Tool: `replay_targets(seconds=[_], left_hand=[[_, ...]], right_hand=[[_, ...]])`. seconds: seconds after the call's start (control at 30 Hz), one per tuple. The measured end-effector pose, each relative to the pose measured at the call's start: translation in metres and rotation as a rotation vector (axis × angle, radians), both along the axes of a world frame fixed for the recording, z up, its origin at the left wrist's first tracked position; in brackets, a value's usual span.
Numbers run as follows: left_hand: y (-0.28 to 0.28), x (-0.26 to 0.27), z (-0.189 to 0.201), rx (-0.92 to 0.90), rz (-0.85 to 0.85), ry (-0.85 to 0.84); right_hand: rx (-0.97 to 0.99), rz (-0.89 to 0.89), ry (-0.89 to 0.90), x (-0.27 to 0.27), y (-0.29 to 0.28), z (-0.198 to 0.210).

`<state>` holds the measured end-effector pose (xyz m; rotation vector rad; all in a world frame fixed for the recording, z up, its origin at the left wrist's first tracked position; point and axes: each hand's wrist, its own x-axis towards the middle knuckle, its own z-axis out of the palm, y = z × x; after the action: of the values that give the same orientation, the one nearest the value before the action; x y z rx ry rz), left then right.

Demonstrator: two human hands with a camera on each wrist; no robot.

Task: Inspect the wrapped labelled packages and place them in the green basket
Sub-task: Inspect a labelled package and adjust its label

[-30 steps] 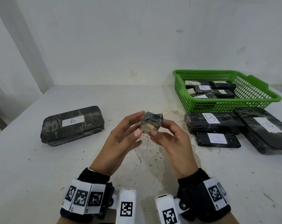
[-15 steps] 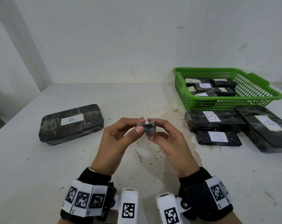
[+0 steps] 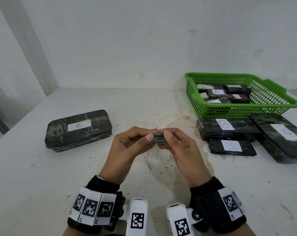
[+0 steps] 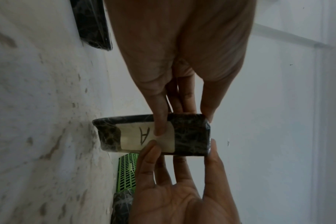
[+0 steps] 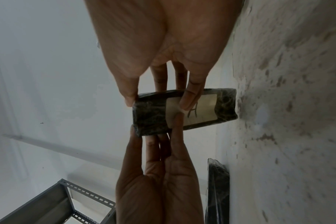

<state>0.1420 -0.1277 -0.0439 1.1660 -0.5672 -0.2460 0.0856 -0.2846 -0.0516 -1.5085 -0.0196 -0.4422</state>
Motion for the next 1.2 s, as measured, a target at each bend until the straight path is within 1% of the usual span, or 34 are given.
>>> replay_targets(seconds=[0.17,0.33,0.43,0.6,0.73,0.83,0.93,1.07,1.2], left_hand=[[-0.0012,0.0024,-0.0017,-0.024,0.012,0.034],[-0.0009,-0.0004,0.0004,-0.070,-0.058,0.024],[-0.0018,-0.0001,0.0008,-0.049,-0.048,0.007],[-0.0016,0.0017,-0.0005,-0.043,-0.008,0.023],[-0.0016,0.0008,0.0002,-0.052,-0.035,0.023],[-0.0014,0.0011,-0.0012,-0.018,-0.008,-0.019],[-0.0014,0.0012,-0.0016,-0.004,-0.004,-0.018],[-0.0013,0.0005,0.0001,-0.030,0.010,0.005],[0.0003,0.0014,0.0008,-0.035,-0.015,0.008]], right_hand=[[0.047,0.019,0.003,0.0002,0.0013,0.0003],[0.008,-0.040,-0.017,0.0010,0.0022,0.0005],[-0.002,-0.054,-0.024,0.0014,0.0016,-0.0008],[0.007,-0.031,-0.010,0.0007,0.0016,-0.0008],[0.007,-0.053,-0.032,-0.0001,0.0018,-0.0003],[0.003,-0.062,-0.028,-0.0004,0.0027,-0.0005],[0.000,-0.073,-0.013,0.0006,0.0032,-0.0007],[0.014,-0.013,0.016,-0.0002,0.0027,0.0001],[0.049,0.013,-0.009,-0.0017,0.0034,0.0012]])
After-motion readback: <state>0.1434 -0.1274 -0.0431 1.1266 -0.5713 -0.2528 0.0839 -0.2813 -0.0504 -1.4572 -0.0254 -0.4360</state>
